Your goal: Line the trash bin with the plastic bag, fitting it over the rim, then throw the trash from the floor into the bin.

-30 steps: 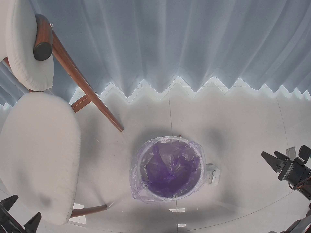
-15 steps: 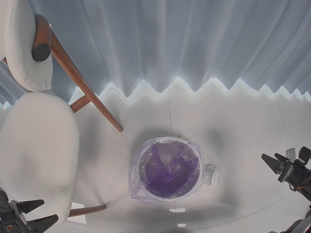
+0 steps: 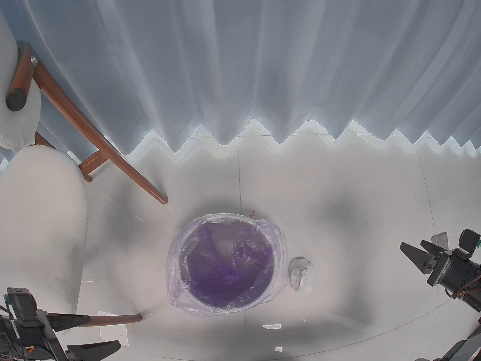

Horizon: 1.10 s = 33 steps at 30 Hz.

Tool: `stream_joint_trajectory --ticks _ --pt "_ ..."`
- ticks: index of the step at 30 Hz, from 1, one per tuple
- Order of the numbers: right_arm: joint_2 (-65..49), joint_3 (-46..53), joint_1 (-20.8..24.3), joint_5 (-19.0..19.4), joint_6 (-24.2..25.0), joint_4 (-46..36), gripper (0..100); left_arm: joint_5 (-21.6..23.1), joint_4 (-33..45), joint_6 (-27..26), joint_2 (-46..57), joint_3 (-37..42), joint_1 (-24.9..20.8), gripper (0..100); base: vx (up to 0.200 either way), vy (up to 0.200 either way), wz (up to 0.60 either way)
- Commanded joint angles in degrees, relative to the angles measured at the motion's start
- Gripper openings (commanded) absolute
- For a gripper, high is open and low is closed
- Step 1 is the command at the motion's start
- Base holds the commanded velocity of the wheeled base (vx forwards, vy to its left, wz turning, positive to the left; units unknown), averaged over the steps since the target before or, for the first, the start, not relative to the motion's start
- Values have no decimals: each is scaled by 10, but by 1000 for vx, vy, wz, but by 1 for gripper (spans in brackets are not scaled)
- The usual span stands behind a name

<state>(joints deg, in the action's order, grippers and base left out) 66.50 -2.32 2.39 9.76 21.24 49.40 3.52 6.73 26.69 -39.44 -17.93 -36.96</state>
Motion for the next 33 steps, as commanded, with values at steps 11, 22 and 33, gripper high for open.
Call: stream_joint_trajectory --ticks 11,22,33 --pt "14 -26 77 -12 -42 -47 100 -47 -98 -11 -262 -50 17 100 0 0 0" --pt "248 -227 197 -71 -46 -69 100 -45 -111 -13 -250 -43 55 100 0 0 0" --pt "289 -245 220 -71 -20 -61 100 -42 -112 -12 -371 -2 56 100 0 0 0"
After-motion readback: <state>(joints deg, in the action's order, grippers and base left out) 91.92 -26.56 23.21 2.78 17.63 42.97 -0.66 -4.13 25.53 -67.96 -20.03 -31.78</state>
